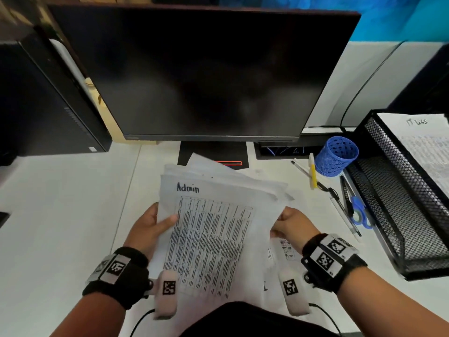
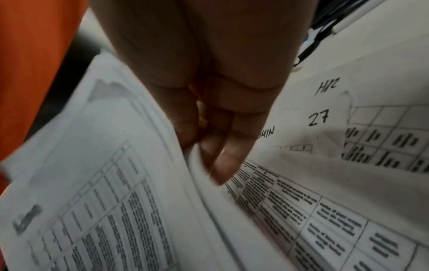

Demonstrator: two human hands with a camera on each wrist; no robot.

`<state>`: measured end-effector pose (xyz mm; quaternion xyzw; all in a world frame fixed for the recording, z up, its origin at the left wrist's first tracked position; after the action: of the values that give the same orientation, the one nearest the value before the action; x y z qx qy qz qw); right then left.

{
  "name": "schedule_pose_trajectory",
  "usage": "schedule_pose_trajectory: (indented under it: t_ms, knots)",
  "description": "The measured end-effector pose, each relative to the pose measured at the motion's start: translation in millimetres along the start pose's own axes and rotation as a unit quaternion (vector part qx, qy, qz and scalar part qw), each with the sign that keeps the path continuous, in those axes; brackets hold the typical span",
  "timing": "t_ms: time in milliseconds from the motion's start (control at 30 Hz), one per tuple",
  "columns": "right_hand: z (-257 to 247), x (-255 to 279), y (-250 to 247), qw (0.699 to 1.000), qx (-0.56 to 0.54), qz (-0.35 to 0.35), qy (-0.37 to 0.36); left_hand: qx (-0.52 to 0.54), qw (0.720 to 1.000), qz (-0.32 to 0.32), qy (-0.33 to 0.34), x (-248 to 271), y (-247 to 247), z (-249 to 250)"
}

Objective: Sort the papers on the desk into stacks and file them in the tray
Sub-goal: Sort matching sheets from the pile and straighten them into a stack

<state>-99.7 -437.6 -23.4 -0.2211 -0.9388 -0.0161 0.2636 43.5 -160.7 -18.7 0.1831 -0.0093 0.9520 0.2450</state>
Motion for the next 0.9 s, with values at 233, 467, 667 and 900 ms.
schedule_pose_trajectory:
  t_ms: [233, 467, 667, 900]
  knots:
    - [47, -30, -34, 0.977, 0.122, 0.140, 0.104, -0.033, 0.998, -0.030, -0.054, 11, -12, -24]
    - [54, -31, -1, 0.956, 0.266, 0.075, 0.096, -0.018, 0.997, -0.047, -0.063, 18, -8, -27]
    - [31, -10, -16, 0.989, 0.128, 0.081, 0.002, 0.049, 0.998, 0.021, -0.027, 15, -19, -14]
    - [-9, 6, -6, 0.995, 0.005, 0.028, -0.091, 0.089, 0.993, 0.059, 0.056, -4, -2, 23]
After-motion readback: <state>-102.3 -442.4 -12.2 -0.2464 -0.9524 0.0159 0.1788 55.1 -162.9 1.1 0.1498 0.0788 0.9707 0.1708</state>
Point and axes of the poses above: each hand's wrist, its own x-axis away from the middle knuckle, its own y-axis out of the palm, z = x × y, the point moved 3 cm from there along -x, towards the middle knuckle, and after that the axes turned 3 degrees about -x, right-handed, at the moved point
